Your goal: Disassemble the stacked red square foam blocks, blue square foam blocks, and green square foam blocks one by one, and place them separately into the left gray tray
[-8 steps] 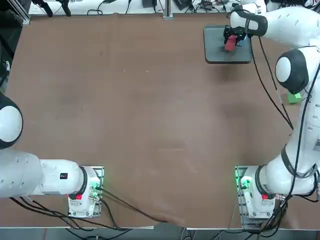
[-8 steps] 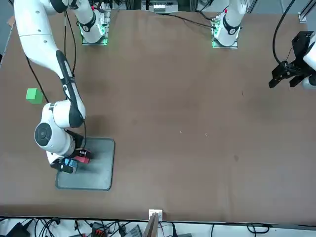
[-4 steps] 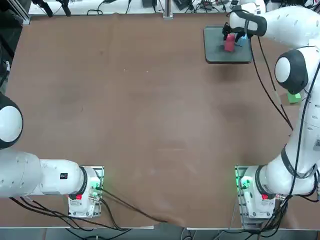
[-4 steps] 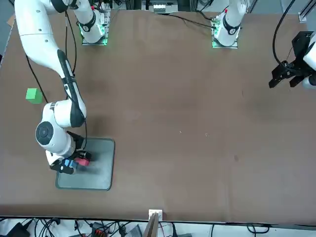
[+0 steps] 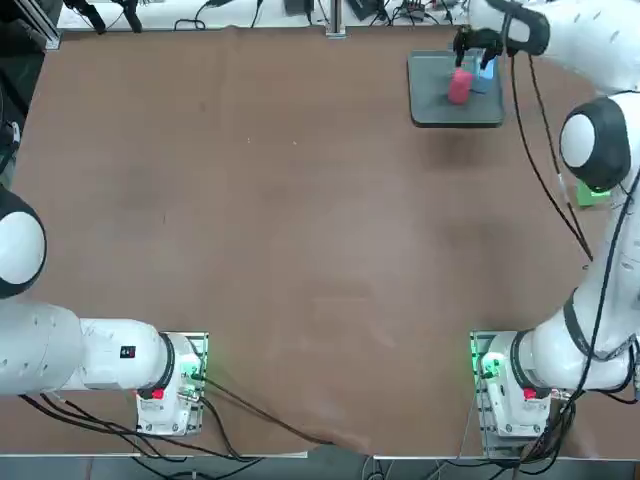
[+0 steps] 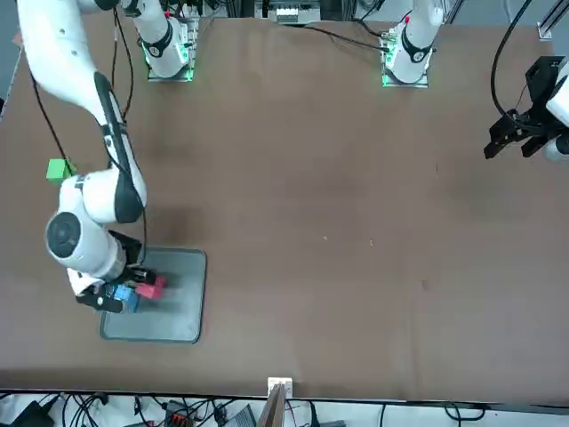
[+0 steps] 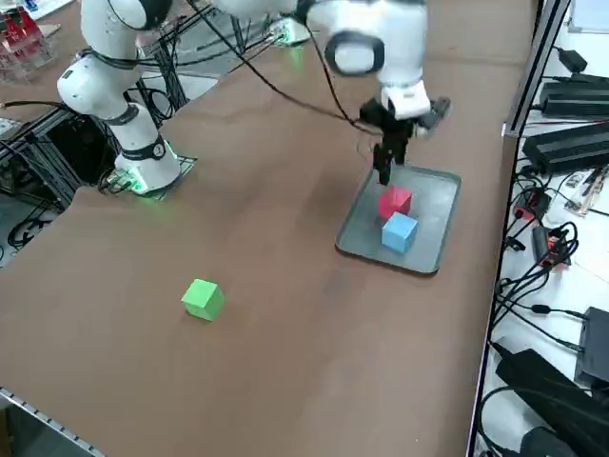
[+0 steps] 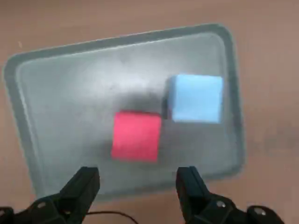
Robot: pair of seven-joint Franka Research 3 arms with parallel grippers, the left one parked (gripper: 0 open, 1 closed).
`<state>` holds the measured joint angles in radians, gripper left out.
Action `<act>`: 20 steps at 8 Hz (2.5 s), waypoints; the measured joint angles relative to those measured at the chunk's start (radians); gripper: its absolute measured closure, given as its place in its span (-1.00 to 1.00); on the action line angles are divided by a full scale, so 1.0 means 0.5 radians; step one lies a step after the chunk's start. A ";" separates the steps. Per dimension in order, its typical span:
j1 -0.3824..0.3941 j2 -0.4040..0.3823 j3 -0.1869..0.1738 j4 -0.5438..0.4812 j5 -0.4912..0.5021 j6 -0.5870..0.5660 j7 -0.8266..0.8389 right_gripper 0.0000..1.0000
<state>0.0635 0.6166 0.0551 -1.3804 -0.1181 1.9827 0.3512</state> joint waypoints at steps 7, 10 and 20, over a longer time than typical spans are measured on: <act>-0.142 -0.371 -0.586 -0.177 0.004 -0.760 0.994 -1.00; -0.360 -0.497 -0.711 -0.660 0.016 -0.274 1.130 -1.00; -0.843 -0.857 -0.699 -1.862 0.120 1.012 0.926 -0.99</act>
<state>-0.3580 0.1879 -0.2945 -2.3112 -0.0582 2.4887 0.8144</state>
